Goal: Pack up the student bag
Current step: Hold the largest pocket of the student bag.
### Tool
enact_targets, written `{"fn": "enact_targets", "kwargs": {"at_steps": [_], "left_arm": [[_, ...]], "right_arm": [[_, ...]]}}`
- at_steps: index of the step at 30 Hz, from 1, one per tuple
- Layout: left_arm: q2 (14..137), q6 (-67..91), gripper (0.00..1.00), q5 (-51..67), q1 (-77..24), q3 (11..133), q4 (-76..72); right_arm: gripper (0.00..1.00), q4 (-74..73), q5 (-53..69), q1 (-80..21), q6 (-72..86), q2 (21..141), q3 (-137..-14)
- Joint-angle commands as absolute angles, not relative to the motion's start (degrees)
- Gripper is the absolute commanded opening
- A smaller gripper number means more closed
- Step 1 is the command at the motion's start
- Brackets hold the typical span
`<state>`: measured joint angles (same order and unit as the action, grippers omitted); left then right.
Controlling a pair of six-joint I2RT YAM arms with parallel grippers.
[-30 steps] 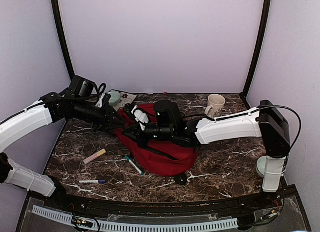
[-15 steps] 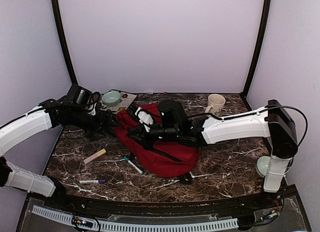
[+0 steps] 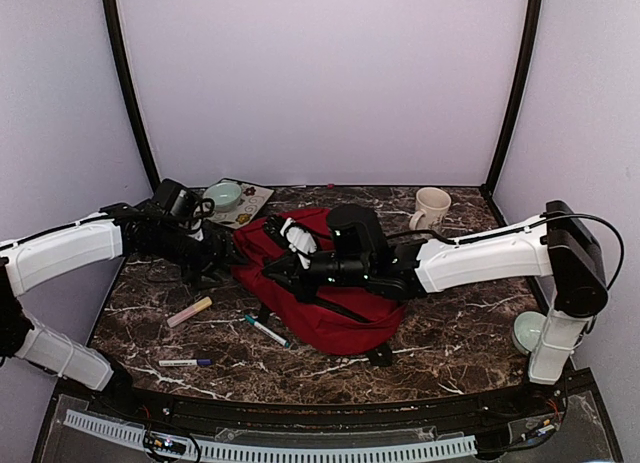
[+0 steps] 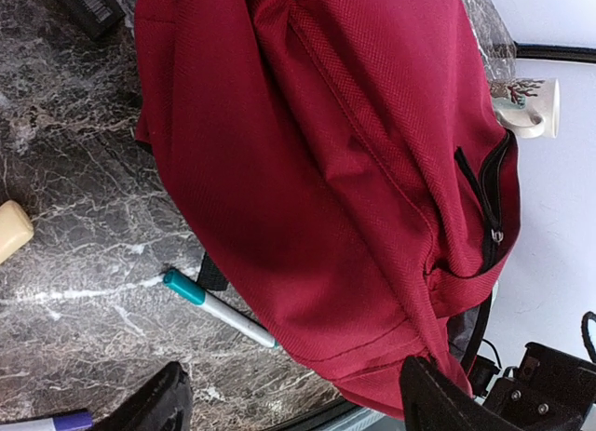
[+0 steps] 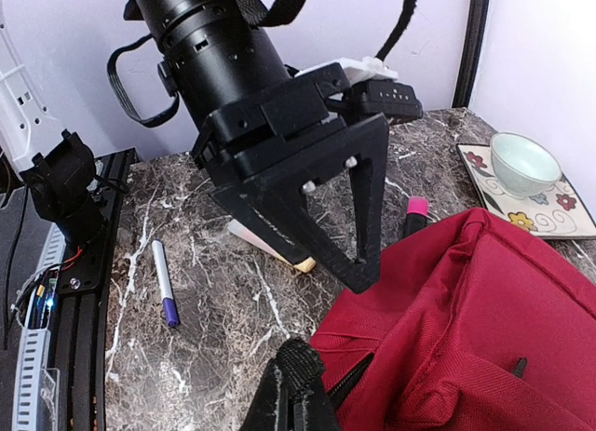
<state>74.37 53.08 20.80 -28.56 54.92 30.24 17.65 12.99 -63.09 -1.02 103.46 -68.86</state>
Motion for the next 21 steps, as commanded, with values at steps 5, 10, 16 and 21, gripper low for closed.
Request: {"fn": "enact_targets", "kwargs": {"at_steps": [5, 10, 16, 21], "left_arm": [[78.0, 57.4, 0.78, 24.2, -31.4, 54.7, 22.8], [80.7, 59.8, 0.75, 24.4, -33.9, 56.6, 20.4], [79.2, 63.2, 0.70, 20.1, -34.9, 59.3, 24.4], [75.3, 69.0, 0.70, 16.6, -37.3, 58.5, 25.4]], "right_arm": [[0.00, 23.3, 13.4, -63.6, -1.8, 101.2, -69.4], [0.00, 22.9, 14.2, -63.6, -2.1, 101.8, -70.1], [0.00, 22.6, 13.7, -63.6, -2.7, 102.3, -70.0], [0.00, 22.6, 13.5, -63.6, -3.6, 102.7, -70.2]]}}
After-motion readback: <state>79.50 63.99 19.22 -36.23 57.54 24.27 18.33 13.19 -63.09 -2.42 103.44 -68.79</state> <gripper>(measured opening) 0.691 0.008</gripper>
